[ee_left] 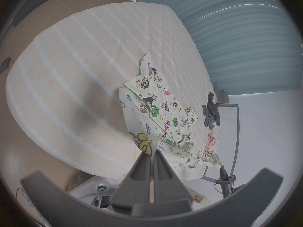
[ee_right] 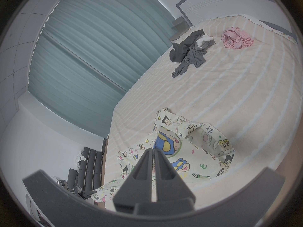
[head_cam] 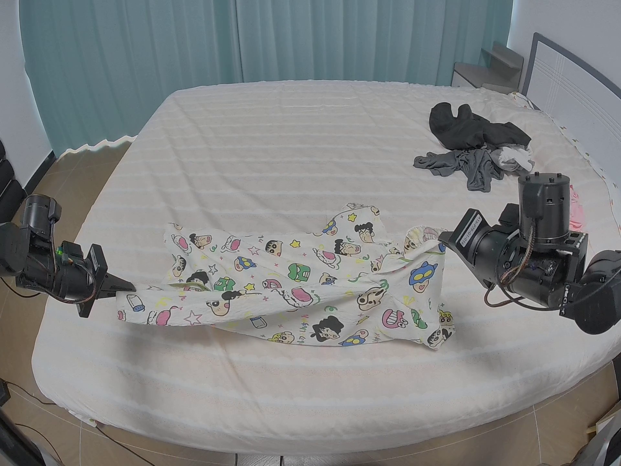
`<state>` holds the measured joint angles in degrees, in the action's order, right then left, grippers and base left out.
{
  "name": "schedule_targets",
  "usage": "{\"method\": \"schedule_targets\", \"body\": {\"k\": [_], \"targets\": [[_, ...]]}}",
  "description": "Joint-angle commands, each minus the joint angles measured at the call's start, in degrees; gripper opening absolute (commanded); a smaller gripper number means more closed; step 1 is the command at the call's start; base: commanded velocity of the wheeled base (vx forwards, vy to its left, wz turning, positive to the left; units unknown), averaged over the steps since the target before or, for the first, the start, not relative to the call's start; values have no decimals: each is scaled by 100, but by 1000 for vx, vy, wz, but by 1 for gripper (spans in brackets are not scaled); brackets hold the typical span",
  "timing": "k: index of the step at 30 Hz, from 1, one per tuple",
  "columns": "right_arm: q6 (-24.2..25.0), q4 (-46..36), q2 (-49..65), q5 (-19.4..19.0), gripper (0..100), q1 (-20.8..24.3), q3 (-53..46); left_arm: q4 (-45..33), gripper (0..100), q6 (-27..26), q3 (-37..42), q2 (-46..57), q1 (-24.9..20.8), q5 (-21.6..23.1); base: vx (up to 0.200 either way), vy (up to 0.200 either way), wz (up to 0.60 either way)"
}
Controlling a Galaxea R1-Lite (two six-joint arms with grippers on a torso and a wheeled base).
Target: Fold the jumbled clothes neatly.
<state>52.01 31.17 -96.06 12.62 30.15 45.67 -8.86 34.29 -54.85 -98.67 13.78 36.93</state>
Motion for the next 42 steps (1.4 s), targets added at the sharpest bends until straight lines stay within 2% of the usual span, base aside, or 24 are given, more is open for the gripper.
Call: {"method": "schedule_targets", "body": {"k": [1, 6, 12, 24, 27, 32, 42], "targets": [[3, -6, 149, -5, 0, 35, -137, -89, 0, -133, 44, 15, 108, -1, 0, 0, 0], [-15, -6, 351, -49, 0, 193, -392, -72, 0, -415, 299, -21, 152, -1, 0, 0, 0], [-120, 3, 606, -58, 0, 413, -761, -63, 0, -441, 413, -12, 152, 25, 0, 0, 0], [-173, -6, 1177, -58, 0, 571, -1429, -168, 0, -459, 457, 15, 152, 34, 0, 0, 0], [-173, -6, 1177, -58, 0, 677, -1552, -318, 0, -669, 484, -3, 152, 16, 0, 0, 0], [-173, -6, 1134, -58, 0, 729, -1587, -608, 0, -986, 536, 23, 152, -10, 0, 0, 0], [-252, 3, 1090, -66, 0, 721, -1534, -836, 0, -1012, 501, -21, 152, -19, 0, 0, 0]]}}
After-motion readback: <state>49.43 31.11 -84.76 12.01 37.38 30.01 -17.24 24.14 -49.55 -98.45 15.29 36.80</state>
